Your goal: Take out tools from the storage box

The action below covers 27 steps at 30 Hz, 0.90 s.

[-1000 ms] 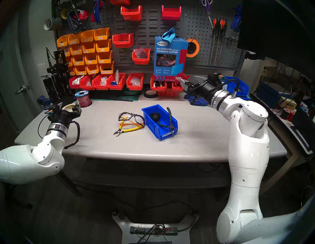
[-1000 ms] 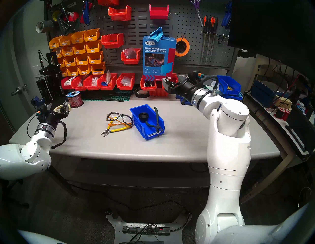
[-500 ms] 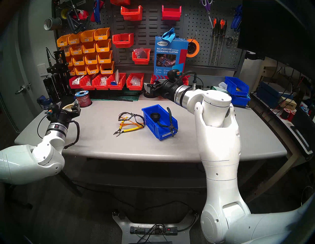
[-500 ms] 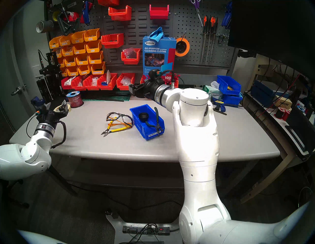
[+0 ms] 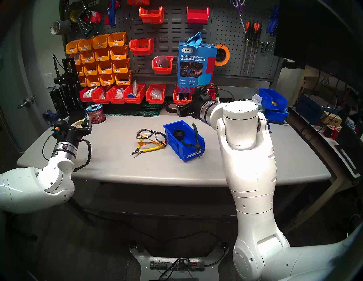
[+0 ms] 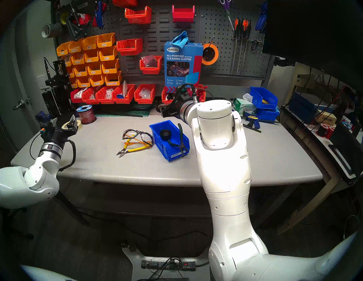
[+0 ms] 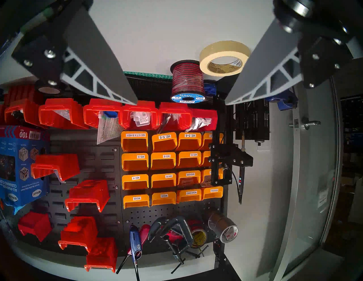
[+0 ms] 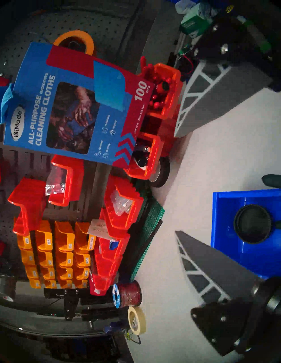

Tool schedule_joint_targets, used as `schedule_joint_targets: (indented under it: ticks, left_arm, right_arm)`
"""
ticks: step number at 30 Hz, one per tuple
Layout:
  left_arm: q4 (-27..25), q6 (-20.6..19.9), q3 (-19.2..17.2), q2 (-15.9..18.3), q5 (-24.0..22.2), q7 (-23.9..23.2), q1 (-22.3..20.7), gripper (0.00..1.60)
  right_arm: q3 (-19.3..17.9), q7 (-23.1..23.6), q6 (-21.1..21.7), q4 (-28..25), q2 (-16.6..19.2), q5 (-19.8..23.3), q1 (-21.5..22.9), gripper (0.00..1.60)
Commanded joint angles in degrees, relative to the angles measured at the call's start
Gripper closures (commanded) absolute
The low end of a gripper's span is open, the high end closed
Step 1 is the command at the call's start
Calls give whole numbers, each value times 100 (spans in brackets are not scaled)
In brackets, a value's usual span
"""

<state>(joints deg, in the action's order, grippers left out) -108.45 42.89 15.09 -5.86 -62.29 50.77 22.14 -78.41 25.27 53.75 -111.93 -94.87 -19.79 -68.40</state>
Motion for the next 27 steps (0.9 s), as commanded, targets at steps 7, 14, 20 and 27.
schedule_joint_targets:
  ticks: [7, 14, 20, 27]
  left_arm:
    - [9, 35, 33, 7, 81, 5, -157, 0]
    - [7, 40, 86, 8, 87, 13, -206, 0]
    - [7, 43, 116, 8, 83, 7, -235, 0]
    - [7, 47, 157, 9, 79, 2, -273, 0]
  right_arm:
    - [-126, 263, 125, -498, 283, -251, -168, 0]
    - [-303, 622, 125, -613, 298, -467, -316, 0]
    - [-456, 890, 125, -663, 166, -636, -491, 0]
    - [-563, 1173, 125, -638, 35, -818, -540, 0]
